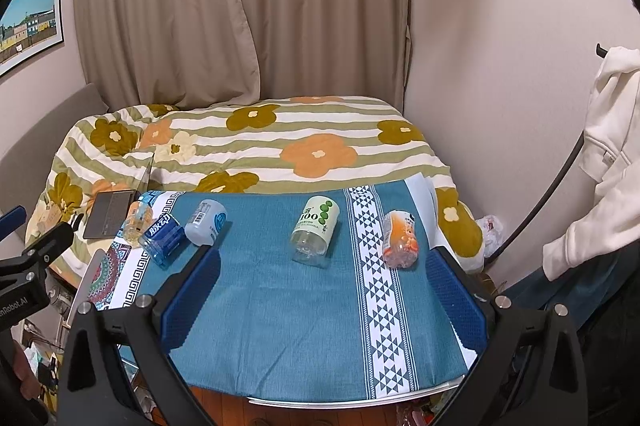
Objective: Flip cup upright
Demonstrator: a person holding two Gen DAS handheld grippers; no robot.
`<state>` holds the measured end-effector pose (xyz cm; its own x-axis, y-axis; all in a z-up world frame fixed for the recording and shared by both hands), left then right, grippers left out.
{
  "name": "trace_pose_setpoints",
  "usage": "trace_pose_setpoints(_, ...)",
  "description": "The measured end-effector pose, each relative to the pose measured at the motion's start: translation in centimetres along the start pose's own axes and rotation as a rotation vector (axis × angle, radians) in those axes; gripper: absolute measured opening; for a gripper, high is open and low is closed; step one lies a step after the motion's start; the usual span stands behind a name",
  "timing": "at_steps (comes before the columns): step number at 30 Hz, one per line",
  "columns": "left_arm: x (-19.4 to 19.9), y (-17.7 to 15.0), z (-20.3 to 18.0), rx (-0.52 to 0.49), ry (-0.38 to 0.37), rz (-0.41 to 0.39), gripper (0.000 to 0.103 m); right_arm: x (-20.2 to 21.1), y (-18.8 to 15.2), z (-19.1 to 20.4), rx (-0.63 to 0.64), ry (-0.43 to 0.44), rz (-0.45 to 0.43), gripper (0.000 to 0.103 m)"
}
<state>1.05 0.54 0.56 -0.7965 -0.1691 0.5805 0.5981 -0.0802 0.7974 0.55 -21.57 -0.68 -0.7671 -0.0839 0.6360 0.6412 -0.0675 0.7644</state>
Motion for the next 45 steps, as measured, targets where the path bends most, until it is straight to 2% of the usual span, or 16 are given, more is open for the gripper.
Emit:
trace_pose_setpoints(23, 0.0, -0.1, -1.2, 0.007, -0.004, 0.013, 0.103, -0.4, -0.2, 0.0, 0.003, 0.004, -0.001, 0.103)
trace_pose_setpoints(45, 0.5, -0.1, -0.8, 0.018, 0.002, 0.01, 0.103, -0.4, -0.4, 0.0, -0.003, 0.02, -0.007, 0.103)
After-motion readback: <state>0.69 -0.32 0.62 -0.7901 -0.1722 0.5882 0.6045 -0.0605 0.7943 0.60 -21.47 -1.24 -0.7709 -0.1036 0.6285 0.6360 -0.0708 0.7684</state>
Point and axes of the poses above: each gripper's, at about its wrist camera, not at the fingertips, and x roughly against the way its jaws point, z to its left, y to its top, the point moved 1 cm from there along -x, roughly the way its jaws point, and after that the axes turned 9 degrees about y, right-handed, at the moved point
